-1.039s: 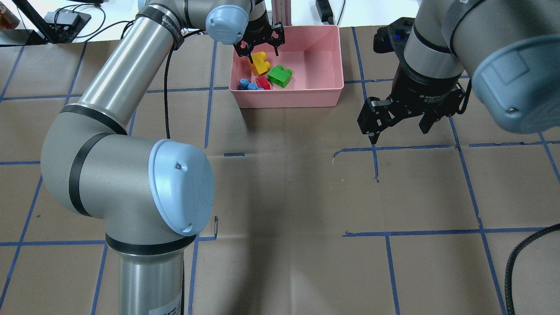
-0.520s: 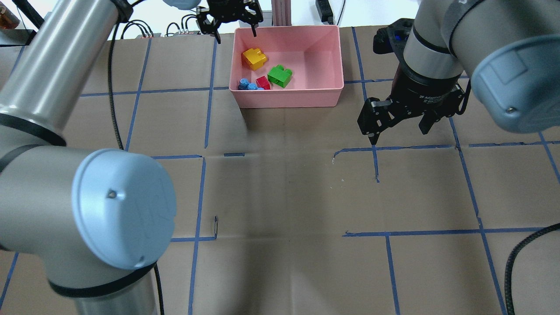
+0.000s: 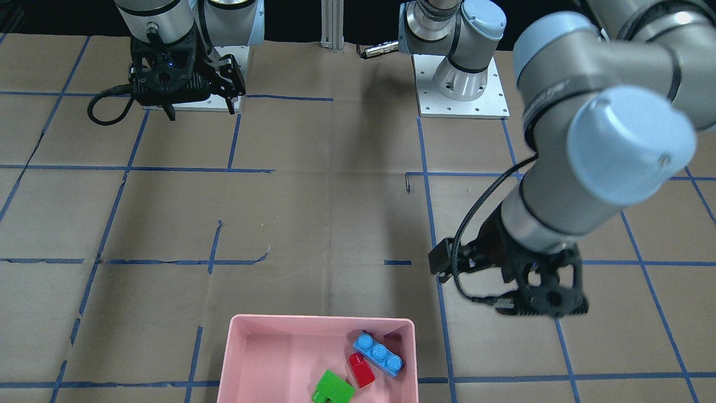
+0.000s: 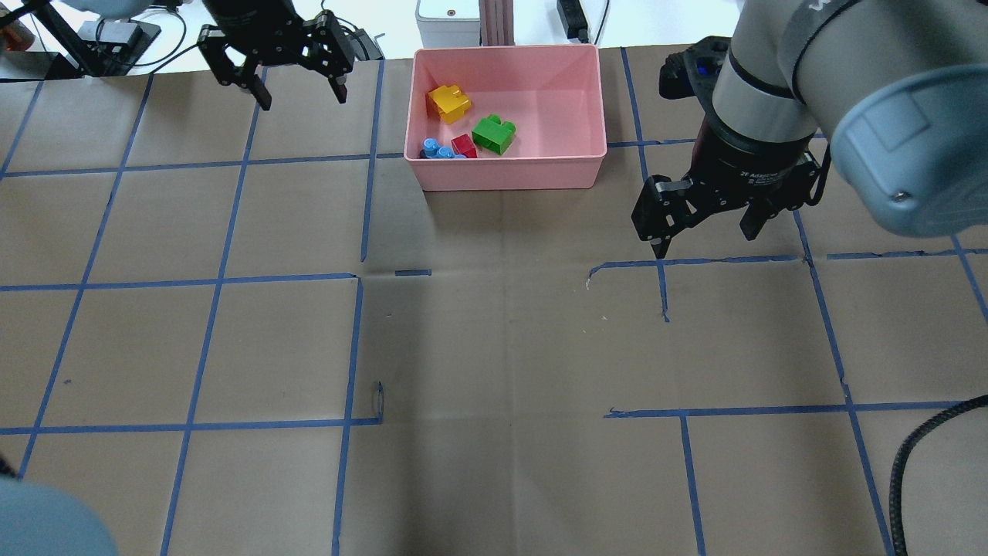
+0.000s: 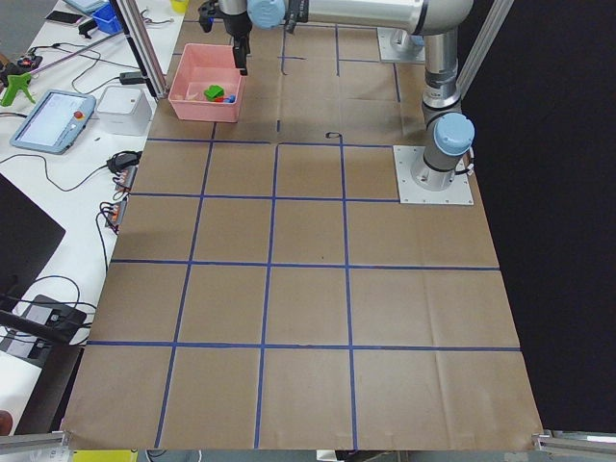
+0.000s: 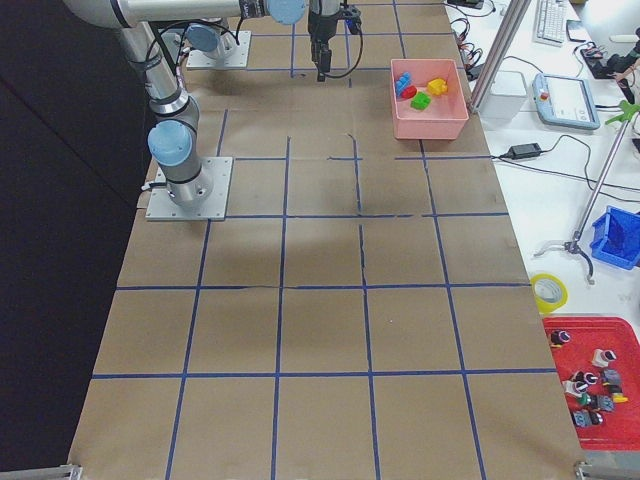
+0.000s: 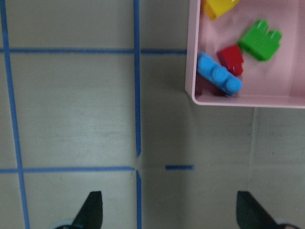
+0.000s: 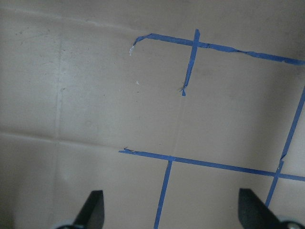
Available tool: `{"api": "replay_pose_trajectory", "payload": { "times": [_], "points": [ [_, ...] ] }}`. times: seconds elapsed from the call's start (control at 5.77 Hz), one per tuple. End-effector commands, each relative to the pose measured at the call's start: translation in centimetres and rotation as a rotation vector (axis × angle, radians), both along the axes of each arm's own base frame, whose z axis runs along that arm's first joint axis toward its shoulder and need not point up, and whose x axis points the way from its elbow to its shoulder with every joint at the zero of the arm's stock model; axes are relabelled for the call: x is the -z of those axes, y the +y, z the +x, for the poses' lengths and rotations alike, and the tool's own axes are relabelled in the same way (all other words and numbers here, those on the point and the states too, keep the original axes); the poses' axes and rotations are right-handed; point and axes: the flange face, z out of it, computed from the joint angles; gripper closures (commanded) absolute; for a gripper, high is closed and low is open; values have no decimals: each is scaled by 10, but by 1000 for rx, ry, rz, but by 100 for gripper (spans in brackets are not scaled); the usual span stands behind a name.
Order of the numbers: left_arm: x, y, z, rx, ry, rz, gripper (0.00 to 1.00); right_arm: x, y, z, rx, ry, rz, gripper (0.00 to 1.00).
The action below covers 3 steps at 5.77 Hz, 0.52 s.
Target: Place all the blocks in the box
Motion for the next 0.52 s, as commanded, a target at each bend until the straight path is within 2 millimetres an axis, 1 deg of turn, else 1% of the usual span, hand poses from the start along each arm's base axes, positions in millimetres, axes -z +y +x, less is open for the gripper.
{"api": "replay_pose_trajectory", "payload": {
  "times": [0.0, 0.17, 0.35],
  "points": [
    [2, 71, 9, 75, -5, -49, 1, 0, -1, 1, -5, 1, -2, 0],
    [-9, 87, 12, 71, -6, -65, 1, 0, -1, 1, -7, 1, -2, 0],
    [-10, 87, 14, 72, -8, -71, 1, 0, -1, 1, -7, 1, -2, 0]
  ]
}}
